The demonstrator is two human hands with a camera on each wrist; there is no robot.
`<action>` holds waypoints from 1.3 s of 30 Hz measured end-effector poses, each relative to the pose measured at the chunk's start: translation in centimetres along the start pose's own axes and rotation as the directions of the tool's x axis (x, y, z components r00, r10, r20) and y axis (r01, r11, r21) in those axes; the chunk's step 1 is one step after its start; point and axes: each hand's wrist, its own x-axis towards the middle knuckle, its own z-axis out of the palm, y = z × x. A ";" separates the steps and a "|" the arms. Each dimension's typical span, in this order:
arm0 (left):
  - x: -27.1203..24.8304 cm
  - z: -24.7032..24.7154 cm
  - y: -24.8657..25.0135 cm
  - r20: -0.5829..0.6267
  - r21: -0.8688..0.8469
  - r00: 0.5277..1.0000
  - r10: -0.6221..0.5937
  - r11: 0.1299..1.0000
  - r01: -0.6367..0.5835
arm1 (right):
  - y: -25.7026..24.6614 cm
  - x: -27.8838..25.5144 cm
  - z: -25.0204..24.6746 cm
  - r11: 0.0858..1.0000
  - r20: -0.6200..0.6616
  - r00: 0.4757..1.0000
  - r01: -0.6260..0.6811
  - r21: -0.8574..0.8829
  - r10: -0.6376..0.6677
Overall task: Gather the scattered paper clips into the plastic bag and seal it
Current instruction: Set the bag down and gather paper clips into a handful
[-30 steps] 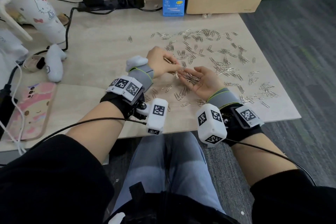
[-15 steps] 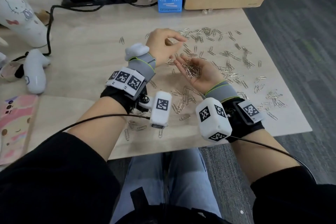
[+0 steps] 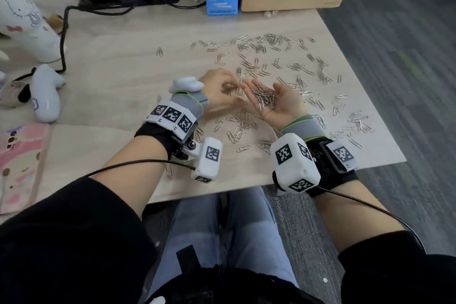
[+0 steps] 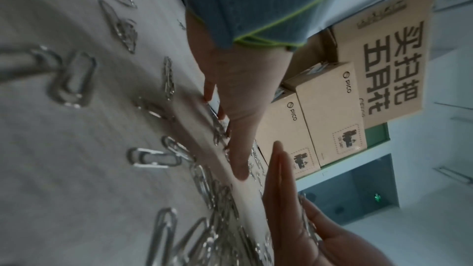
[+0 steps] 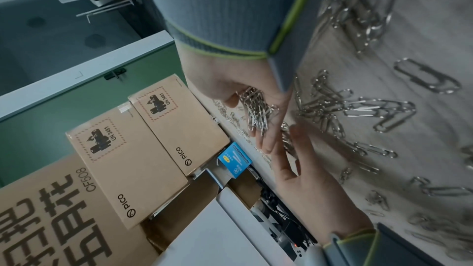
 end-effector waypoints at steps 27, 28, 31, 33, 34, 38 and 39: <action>-5.4 -1.3 1.0 -0.103 -0.288 0.992 -0.067 0.957 0.035 | 3.6 -2.3 -0.4 0.989 -0.069 0.996 0.038 -0.140 -0.048; -5.5 -1.7 1.0 -0.103 -0.326 0.993 -0.048 0.945 0.012 | 4.2 -2.0 0.0 0.980 -0.081 0.996 0.025 -0.198 -0.042; -5.3 -2.2 1.4 -0.118 -0.323 0.993 0.014 0.945 -0.051 | 5.4 -1.1 1.0 0.972 -0.077 0.997 0.002 -0.236 -0.021; -5.4 -2.5 1.3 -0.104 -0.297 0.994 0.023 0.953 -0.053 | 6.3 -0.8 1.9 0.977 -0.037 0.999 -0.012 -0.214 0.005; -5.5 -2.7 1.1 -0.101 -0.285 0.995 0.019 0.957 -0.047 | 6.7 -0.7 2.4 0.981 -0.032 0.999 -0.012 -0.194 0.006; -6.7 -4.0 0.5 -0.144 -0.354 0.989 -0.011 0.934 -0.041 | 7.7 0.8 3.0 0.949 -0.011 1.000 -0.021 -0.313 0.018; -7.0 -4.5 0.3 -0.176 -0.377 0.984 -0.030 0.925 -0.039 | 7.8 1.2 3.0 0.951 -0.030 0.999 -0.049 -0.306 0.042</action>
